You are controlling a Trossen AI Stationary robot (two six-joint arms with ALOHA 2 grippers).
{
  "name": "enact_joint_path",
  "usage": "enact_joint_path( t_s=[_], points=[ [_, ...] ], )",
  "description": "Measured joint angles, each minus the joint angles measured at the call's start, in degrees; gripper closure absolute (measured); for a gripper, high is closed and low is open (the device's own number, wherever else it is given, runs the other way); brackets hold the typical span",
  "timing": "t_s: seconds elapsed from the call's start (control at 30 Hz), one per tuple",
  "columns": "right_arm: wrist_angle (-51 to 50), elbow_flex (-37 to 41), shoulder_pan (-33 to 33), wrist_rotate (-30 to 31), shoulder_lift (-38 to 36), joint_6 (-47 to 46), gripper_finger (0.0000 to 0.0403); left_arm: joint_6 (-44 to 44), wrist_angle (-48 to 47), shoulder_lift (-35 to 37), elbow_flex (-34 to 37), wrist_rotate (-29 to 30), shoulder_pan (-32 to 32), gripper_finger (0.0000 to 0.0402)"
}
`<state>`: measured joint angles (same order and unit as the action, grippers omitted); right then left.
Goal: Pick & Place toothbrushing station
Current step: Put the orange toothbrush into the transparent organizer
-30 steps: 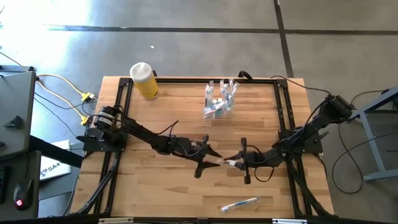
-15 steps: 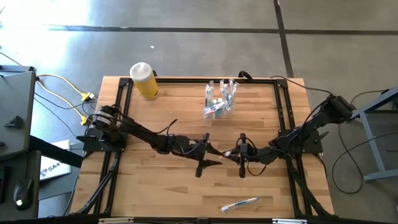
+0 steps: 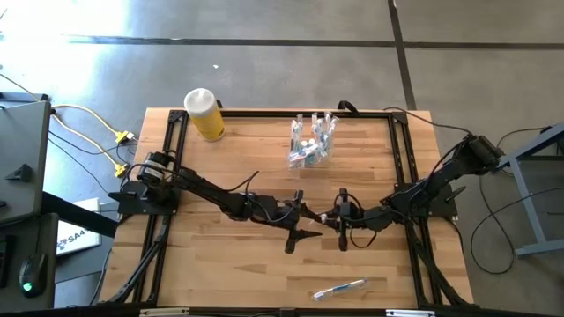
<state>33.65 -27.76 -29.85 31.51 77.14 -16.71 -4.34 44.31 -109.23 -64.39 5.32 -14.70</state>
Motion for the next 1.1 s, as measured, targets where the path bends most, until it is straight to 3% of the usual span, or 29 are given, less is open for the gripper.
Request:
enact_joint_path(
  t_s=[0.37, 0.6, 0.73, 1.1],
  points=[
    [-1.10, 0.10, -0.63, -0.75, 0.11, -0.09, 0.0383, -4.76, -7.95, 1.28, -0.27, -2.10, -0.77, 0.0187],
    [-0.28, 0.08, -0.61, -0.37, 0.09, -0.23, 0.0383, -3.38, -14.35, 4.39, -0.18, 3.53, -0.88, 0.0187],
    [-0.14, 0.04, -0.27, -0.01, 0.01, -0.24, 0.0383, -0.87, -13.47, 4.44, -0.09, 8.03, -0.83, 0.0187],
    [0.23, -0.03, -0.04, -0.28, -0.04, -0.19, 0.0382, 2.47, -8.80, 3.85, -0.03, 10.32, -0.75, 0.0187]
  ],
)
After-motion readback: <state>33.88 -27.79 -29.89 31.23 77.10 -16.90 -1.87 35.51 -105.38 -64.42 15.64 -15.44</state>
